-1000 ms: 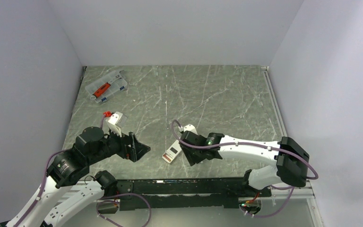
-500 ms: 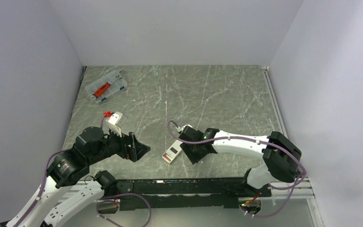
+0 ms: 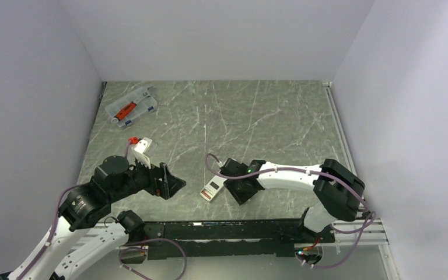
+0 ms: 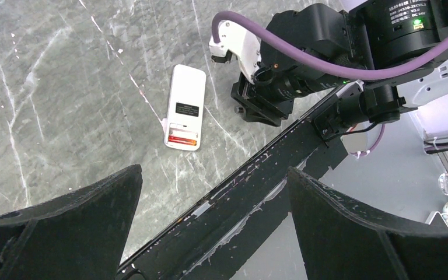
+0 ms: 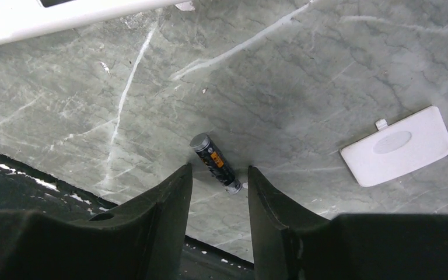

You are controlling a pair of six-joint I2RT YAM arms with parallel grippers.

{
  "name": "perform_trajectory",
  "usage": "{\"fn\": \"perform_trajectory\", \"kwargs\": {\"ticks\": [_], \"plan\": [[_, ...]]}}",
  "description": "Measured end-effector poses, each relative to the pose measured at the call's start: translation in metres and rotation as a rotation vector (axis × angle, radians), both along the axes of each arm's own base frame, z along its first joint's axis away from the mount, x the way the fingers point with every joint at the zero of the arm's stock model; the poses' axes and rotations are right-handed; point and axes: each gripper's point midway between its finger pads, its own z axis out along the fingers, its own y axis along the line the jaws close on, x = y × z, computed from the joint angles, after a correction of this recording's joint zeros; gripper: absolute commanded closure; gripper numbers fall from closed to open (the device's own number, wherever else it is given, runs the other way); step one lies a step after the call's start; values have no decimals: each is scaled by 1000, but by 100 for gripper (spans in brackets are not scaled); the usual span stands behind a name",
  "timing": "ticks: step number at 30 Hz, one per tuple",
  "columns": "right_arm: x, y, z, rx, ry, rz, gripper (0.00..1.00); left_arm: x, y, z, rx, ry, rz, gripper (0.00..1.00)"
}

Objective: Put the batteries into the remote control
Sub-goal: Pick up the battery from the center of the board.

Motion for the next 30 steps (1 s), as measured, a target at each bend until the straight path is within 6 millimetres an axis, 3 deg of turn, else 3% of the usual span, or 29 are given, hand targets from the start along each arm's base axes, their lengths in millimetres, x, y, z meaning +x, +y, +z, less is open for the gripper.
{"fn": "perform_trajectory", "kwargs": {"ticks": [12, 24, 30], "plan": [[-1, -1, -1, 4, 0, -40, 69, 2, -1, -3, 10, 12, 1, 1], [-6, -1, -1, 14, -12, -61, 66, 2, -2, -3, 11, 14, 1, 1], [-11, -1, -1, 16, -11, -62, 72, 2, -2, -3, 12, 14, 1, 1]]}}
